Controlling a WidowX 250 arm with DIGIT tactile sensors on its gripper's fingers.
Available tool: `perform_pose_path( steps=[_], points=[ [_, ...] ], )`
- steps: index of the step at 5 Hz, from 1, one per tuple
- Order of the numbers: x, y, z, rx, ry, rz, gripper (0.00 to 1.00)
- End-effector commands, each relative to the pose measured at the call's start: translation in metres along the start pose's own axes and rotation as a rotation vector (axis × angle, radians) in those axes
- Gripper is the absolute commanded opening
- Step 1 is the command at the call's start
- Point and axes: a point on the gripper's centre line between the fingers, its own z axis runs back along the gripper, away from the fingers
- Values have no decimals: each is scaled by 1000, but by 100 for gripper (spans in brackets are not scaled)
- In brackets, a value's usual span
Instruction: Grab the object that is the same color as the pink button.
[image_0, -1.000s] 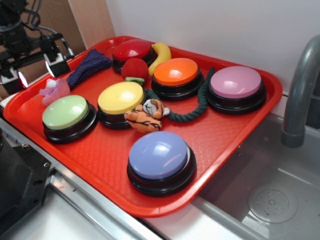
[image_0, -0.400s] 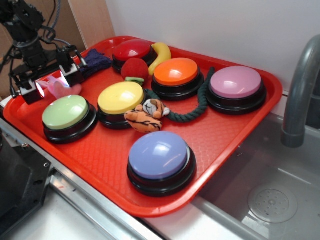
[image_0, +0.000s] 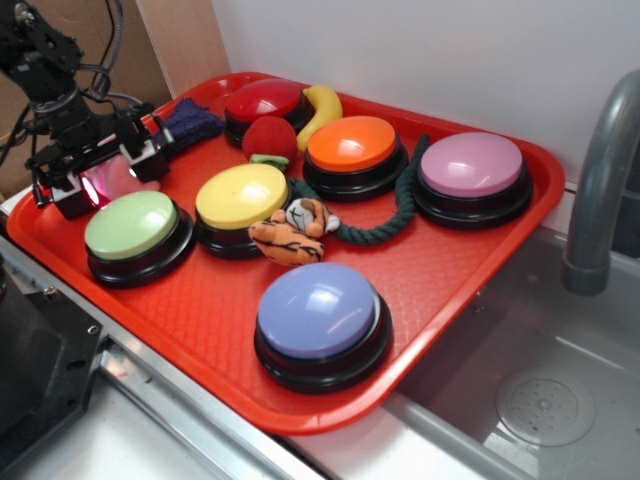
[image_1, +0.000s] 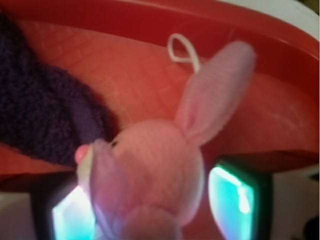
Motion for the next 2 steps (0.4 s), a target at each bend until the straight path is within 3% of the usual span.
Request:
perform_pose_path(
  steps=[1,2],
  points=[
    [-2,-3,26,-41,15,-192,0],
    [-4,-21,60,3,96,-444,0]
  ],
)
